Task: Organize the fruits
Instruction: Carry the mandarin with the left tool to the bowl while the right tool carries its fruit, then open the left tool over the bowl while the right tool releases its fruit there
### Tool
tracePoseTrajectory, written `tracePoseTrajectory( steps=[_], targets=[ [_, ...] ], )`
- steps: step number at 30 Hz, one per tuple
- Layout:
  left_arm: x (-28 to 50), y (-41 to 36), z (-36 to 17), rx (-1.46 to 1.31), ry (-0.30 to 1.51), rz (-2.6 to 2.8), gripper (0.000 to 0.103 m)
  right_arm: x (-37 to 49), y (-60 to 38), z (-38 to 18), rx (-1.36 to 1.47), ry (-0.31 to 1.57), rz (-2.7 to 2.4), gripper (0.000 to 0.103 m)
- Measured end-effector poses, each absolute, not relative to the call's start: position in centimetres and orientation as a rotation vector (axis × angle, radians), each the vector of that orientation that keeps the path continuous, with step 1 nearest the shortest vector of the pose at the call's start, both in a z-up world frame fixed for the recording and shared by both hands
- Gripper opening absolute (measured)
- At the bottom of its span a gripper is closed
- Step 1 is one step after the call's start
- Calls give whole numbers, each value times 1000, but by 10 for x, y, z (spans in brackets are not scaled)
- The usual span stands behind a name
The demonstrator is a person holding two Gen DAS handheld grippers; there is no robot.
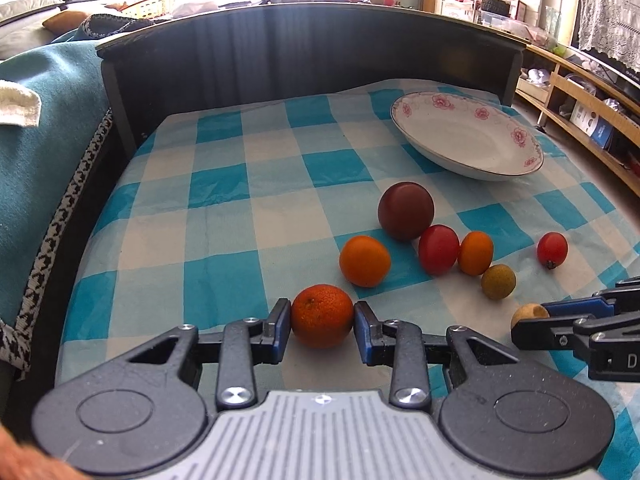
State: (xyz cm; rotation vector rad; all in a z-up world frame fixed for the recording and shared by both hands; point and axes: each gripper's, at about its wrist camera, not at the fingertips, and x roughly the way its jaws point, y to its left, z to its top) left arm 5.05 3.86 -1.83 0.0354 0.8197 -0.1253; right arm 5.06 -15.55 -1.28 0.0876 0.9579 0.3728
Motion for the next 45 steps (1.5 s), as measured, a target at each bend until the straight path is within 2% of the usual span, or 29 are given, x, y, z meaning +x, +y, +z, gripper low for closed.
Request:
tracePoseTrajectory(
  steps=[13, 23, 45],
  targets=[
    [50, 37, -19, 23, 837, -131, 42, 52, -152, -15, 76, 970, 382, 23],
    [47, 15, 16, -19, 783, -222, 42, 44, -172, 16, 98, 921, 331, 23],
    [151, -50, 26, -4, 766, -280, 42, 147, -221, 23, 141, 820, 264, 23]
  ],
)
